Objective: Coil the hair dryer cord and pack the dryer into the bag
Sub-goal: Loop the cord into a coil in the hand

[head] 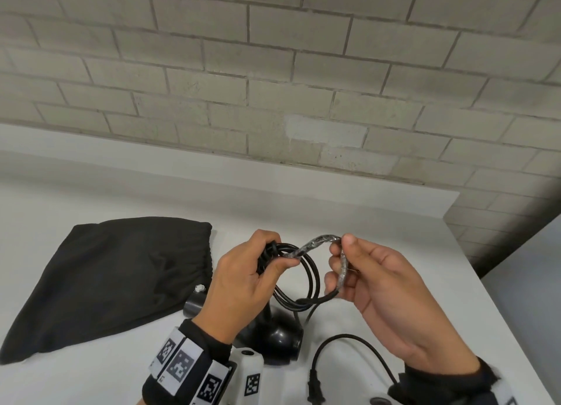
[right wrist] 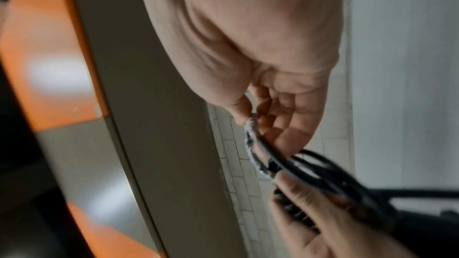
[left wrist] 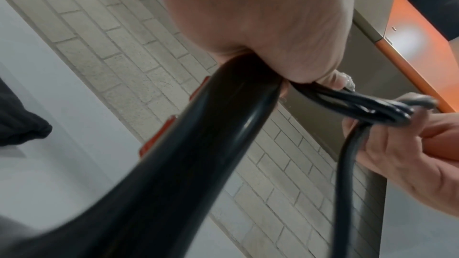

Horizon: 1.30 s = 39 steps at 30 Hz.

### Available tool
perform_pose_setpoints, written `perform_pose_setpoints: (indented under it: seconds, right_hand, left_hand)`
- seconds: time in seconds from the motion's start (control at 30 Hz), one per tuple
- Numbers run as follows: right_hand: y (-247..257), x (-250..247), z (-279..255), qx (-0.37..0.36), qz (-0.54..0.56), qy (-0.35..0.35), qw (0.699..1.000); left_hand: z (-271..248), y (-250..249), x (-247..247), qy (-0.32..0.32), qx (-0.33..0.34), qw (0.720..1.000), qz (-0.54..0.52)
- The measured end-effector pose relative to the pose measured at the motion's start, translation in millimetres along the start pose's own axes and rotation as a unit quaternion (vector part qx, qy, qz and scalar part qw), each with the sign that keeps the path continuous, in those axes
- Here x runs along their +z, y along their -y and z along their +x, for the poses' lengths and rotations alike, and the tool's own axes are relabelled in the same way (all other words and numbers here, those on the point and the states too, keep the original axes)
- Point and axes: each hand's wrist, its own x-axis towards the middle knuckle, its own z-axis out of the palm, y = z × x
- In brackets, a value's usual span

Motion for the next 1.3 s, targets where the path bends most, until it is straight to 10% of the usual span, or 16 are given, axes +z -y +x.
perform_pose_setpoints:
  seconds: [0.2,0.43,0.67,1.0,1.2,1.3]
  right_hand:
    - [-5,0,-3,0.04,0.124,0.04,0.991]
    - [-62,-8,-6,-0.178,-0.105,0.06,0.977]
    - [-80,2,-2,-0.295,-0.355,-0.037,0.887]
    - [-30,-29,-20,-0.058,0.133,-0.009,0.989]
    - [-11,-87,-45,0.004,-0.221,0.007,0.975]
    - [-27,-105,-50,-0.04,-0.219,0.007,0.975]
  left_hand:
    - [3,3,0,-0.023,-0.005,0.999,0.027]
    - [4,1,2,-0.035,-0.023,0.999,0.013]
    - [5,3,4,-0.017,-0.017,1.0,0.011]
    - [8,6,4,-0.014,-0.027,1.0,-0.005]
    - [9,9,6,0.0,-0.026,1.0,-0.008]
    - [9,8,7,-0.006,-0.031,0.999,-0.02]
